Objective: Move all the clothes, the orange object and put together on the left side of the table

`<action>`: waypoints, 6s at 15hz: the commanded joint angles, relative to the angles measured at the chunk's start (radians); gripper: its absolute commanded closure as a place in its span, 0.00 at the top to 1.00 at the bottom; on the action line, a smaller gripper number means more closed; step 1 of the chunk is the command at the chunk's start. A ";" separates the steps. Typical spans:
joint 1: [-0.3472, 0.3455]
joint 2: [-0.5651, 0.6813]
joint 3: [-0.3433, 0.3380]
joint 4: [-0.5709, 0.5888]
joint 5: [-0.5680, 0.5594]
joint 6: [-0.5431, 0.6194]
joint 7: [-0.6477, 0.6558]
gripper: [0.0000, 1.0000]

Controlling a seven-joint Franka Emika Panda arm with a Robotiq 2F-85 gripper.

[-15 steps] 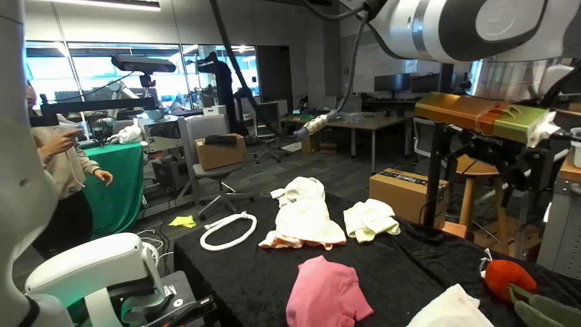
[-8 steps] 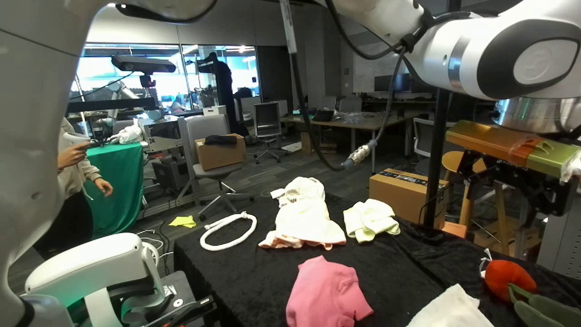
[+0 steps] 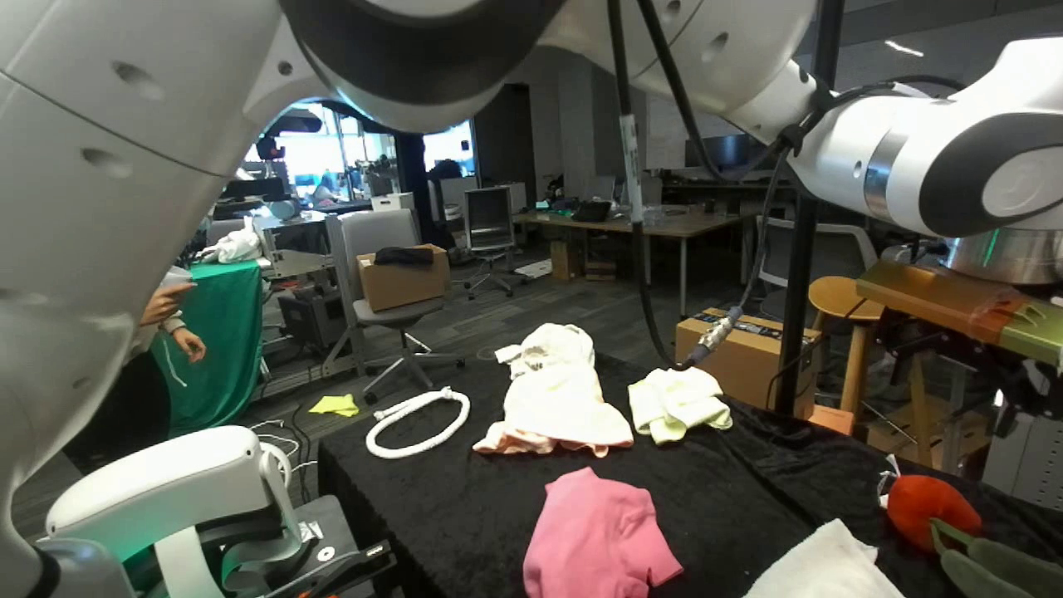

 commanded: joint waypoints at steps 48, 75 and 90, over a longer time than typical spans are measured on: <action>-0.052 0.605 0.050 0.752 -0.093 -0.356 0.359 0.49; 0.045 0.321 0.073 0.556 -0.097 -0.564 0.292 0.12; 0.030 -0.004 0.049 -0.118 -0.072 -0.213 0.261 0.12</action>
